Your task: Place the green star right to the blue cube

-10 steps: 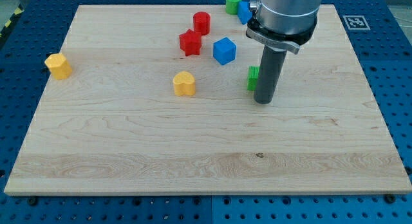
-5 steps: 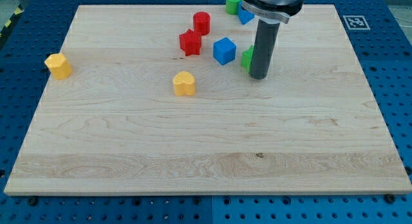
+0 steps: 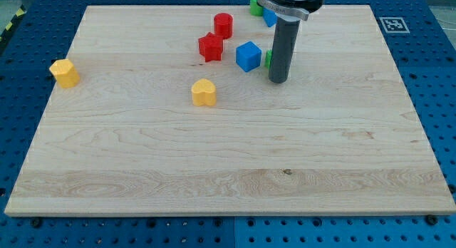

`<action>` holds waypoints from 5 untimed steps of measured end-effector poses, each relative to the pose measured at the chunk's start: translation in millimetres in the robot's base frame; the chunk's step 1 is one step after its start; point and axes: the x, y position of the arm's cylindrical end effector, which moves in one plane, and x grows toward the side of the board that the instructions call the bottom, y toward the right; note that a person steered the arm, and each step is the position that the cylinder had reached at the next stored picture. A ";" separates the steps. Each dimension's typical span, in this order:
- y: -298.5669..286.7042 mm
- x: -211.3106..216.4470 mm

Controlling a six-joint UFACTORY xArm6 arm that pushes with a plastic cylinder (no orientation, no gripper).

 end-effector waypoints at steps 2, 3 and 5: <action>-2.9 0.0; -6.8 0.0; -29.9 -10.6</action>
